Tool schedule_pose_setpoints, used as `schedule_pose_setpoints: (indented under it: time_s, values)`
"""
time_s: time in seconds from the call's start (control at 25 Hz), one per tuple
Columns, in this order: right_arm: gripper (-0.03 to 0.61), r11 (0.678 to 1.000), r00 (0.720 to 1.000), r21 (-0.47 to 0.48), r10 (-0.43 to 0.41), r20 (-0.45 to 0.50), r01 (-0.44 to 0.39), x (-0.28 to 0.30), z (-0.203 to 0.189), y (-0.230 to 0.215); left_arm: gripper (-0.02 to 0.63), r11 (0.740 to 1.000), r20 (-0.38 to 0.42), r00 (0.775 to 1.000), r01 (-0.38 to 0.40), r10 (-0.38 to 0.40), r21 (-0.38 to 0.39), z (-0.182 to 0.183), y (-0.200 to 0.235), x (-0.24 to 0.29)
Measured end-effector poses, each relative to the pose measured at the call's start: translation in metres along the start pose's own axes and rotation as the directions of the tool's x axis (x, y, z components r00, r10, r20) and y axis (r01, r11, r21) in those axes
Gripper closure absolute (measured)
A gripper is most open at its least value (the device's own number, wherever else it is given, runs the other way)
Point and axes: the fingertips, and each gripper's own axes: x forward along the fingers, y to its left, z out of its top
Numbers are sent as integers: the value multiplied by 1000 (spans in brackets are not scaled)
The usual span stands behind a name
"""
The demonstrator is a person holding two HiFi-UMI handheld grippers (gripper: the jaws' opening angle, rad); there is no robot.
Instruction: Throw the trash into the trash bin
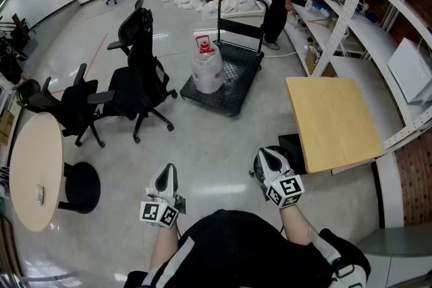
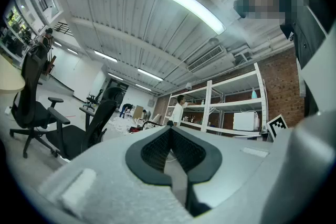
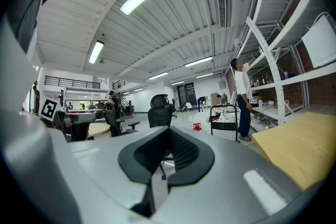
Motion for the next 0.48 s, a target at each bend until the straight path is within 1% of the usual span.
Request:
schedule_pose_setpoints:
  time_s: [0.24, 0.48]
  values:
    - [574, 1000, 1000, -16, 14, -4, -15, -1, -3, 2, 614, 1000, -10, 1000, 0, 0, -11, -8, -2, 1]
    - [574, 1000, 1000, -12, 5, -4, -5, -4, -5, -6, 614, 1000, -8, 1000, 3, -3, -18, -11, -5, 7]
